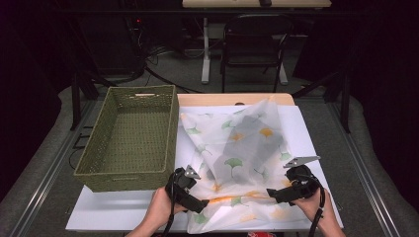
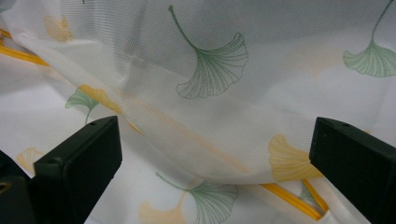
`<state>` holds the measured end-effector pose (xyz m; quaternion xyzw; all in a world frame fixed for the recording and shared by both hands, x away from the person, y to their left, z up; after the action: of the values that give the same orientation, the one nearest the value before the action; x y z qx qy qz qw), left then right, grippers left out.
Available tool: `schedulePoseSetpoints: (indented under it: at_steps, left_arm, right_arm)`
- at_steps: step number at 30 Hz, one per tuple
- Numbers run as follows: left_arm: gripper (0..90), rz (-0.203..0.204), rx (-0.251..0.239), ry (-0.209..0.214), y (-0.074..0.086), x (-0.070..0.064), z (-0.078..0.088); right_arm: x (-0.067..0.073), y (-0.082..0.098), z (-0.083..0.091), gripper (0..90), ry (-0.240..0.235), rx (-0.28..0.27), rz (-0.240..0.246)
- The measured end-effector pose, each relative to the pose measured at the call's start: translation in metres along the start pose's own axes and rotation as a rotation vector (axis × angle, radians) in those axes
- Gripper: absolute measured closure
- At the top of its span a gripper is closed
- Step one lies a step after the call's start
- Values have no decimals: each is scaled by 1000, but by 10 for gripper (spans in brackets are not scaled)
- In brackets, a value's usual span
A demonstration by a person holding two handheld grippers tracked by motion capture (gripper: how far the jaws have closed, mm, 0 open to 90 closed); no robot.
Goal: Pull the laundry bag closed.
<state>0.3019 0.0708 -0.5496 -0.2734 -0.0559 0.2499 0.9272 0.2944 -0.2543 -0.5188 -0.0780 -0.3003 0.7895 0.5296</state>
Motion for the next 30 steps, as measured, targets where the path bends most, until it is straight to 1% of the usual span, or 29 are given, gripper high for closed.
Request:
schedulePoseSetpoints:
  at_steps: [2, 3, 4, 5, 6, 7, 8, 9, 10, 11, 12, 13, 14, 15, 16, 17, 18, 20, 21, 22, 23, 24, 25, 26, 27, 28, 29, 30]
  left_arm:
    - [68, 10, 3, -21, -1, 3, -1]
    - [104, 37, 7, -33, 0, 6, -4]
    - [127, 37, 7, -33, 0, 6, -4]
    - [127, 44, 16, -39, 1, 8, -4]
    - [153, 55, 23, -57, 2, 9, -6]
    - [162, 60, 27, -59, 4, 12, -7]
    - [187, 60, 27, -59, 4, 12, -7]
    - [202, 67, 25, -70, 5, 12, -8]
    - [205, 67, 25, -70, 5, 12, -8]
    - [205, 58, 36, -68, 6, 13, -8]
    - [228, 66, 40, -65, 7, 12, -9]
    - [244, 69, 38, -70, 8, 13, -11]
    - [267, 70, 55, -69, 9, 13, -12]
    - [292, 77, 53, -63, 10, 14, -12]
    - [302, 74, 53, -67, 11, 15, -13]
    - [341, 76, 49, -76, 11, 15, -13]
    - [341, 82, 46, -73, 12, 15, -12]
    - [374, 81, 37, -85, 13, 15, -12]
    - [389, 89, 34, -76, 14, 16, -11]
    - [403, 95, 31, -63, 14, 16, -10]
    - [424, 94, 22, -67, 15, 16, -9]
    - [424, 102, 10, -68, 15, 16, -7]
    - [429, 95, 14, -68, 15, 14, -5]
    - [429, 97, 6, -73, 15, 14, -4]
    - [440, 95, 6, -78, 16, 14, -2]
    - [440, 102, 8, -80, 17, 13, -2]
    - [454, 96, 15, -73, 18, 14, -2]
    - [454, 107, 19, -69, 20, 14, -3]
  right_arm:
    - [2, 0, -1, 24, -4, -1, 4]
    - [3, 0, -2, 28, -11, 0, 9]
    - [3, 0, -2, 28, -11, 0, 9]
    - [4, 0, -2, 30, -8, 2, 14]
    - [5, 0, -3, 31, -13, 2, 15]
    - [8, 0, -3, 34, -13, 3, 19]
    - [8, 0, -3, 34, -13, 3, 19]
    - [10, 0, -4, 37, -21, 1, 33]
    - [10, 0, -4, 37, -21, 1, 33]
    - [11, 0, -5, 38, -22, -3, 32]
    - [13, -1, -5, 39, -26, 0, 41]
    - [15, -1, -6, 41, -32, -1, 43]
    - [16, -1, -6, 43, -31, 2, 40]
    - [17, -1, -7, 43, -37, 3, 56]
    - [18, -1, -8, 44, -42, 0, 55]
    - [21, -1, -8, 49, -47, -1, 57]
    - [21, -1, -8, 49, -47, -1, 57]
    - [23, -1, -10, 57, -52, 2, 71]
    - [25, -1, -10, 57, -53, 7, 69]
    - [27, -1, -11, 57, -58, 5, 83]
    - [30, -1, -12, 58, -67, 8, 85]
    - [30, -1, -12, 58, -67, 8, 85]
    - [34, -2, -13, 60, -70, 4, 95]
    - [34, -2, -13, 60, -70, 4, 95]
    - [37, -2, -13, 65, -80, 5, 96]
    - [37, -2, -13, 65, -80, 5, 96]
    - [40, -2, -15, 70, -87, 8, 107]
    - [40, -2, -15, 70, -87, 8, 107]
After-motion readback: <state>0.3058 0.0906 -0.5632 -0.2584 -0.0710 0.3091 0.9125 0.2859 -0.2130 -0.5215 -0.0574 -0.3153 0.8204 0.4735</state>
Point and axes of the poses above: each handheld gripper's, and its own axes: z roughly backward along the jaws, y roughly out of its underside, x roughly to its left, the point moved 3 cm from there along -z, roughly forward along the jaws, and after that the axes turned 10 degrees about -z, right-handed, at the moved point
